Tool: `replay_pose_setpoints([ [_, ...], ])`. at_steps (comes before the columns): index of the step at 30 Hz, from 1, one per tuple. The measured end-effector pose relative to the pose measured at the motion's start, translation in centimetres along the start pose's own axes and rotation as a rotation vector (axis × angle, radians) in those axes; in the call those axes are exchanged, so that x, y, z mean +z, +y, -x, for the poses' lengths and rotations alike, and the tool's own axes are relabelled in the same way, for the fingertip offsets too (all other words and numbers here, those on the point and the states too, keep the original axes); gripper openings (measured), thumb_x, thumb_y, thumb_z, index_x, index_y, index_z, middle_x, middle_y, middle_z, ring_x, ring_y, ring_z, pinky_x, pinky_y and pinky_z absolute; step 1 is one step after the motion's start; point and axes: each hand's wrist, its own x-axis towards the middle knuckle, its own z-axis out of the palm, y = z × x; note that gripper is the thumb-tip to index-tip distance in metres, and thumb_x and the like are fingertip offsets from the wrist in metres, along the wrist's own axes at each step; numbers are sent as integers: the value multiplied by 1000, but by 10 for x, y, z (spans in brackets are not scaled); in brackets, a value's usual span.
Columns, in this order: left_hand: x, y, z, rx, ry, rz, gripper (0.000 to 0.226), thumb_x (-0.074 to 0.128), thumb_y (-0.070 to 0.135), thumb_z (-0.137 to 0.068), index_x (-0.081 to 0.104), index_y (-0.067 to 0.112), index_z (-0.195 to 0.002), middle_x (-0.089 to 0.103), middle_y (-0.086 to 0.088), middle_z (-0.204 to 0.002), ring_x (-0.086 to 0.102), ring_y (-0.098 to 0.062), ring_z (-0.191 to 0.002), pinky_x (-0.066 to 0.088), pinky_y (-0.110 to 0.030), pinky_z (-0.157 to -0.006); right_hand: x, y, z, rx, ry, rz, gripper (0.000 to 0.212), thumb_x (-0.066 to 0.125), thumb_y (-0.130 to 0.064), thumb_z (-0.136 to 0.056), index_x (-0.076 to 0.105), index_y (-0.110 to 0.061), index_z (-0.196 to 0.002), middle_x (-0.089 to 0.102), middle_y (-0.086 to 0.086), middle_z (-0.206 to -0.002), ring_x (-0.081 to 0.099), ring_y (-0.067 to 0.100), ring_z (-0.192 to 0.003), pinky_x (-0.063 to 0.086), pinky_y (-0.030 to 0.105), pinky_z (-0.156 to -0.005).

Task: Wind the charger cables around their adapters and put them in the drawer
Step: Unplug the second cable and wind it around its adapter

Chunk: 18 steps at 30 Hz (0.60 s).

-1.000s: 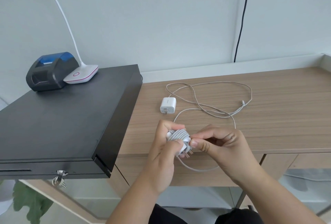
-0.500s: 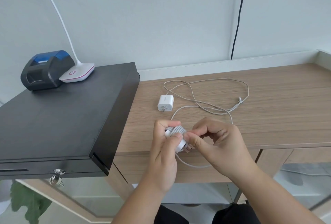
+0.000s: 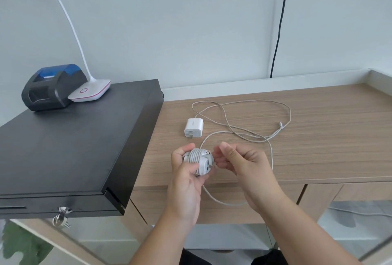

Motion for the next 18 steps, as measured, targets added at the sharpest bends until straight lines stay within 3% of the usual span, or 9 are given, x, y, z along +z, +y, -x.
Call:
replay_pose_setpoints([
  [3,-5,4,-5,10,22,-71,46,46,12,-73,51,19,-118,59,-12,-110,66,-22,-100,55,-34,-83,2,2,-7,62,-33,-32,20,60,-7,-91,77,-12,-81,76,8,-84,70,16,-82,53,30,-79],
  [6,-15,7,-9,63,24,-268,48,56,23,-82,44,35,-126,53,-4,-128,62,-20,-114,53,-39,-95,2,3,-13,77,-39,3,21,60,-2,-91,76,-15,-88,77,5,-88,69,15,-85,53,27,-80],
  [10,-39,15,-20,196,42,-656,66,77,29,-73,43,55,-124,53,25,-113,65,-13,-103,54,-40,-93,-6,0,-21,76,-7,78,19,60,-4,-90,75,-15,-94,75,2,-85,66,14,-83,53,26,-80],
  [13,-51,21,-33,226,73,-843,64,87,26,-67,55,53,-116,45,30,-108,63,-9,-102,52,-27,-88,-13,-4,-29,81,11,178,18,61,-6,-88,75,-17,-93,74,9,-87,62,14,-81,50,25,-78],
  [16,-56,26,-43,274,136,-995,50,88,18,-67,61,45,-99,41,21,-112,55,11,-93,42,-3,-77,-19,-11,-44,48,26,313,16,63,-10,-87,76,-20,-88,72,18,-94,58,16,-79,49,32,-79],
  [18,-59,26,-49,251,181,-1017,47,86,15,-67,60,43,-95,38,18,-111,51,16,-89,39,2,-71,-21,-15,-56,26,9,409,16,64,-13,-86,76,-23,-87,70,17,-87,56,16,-77,49,35,-78],
])
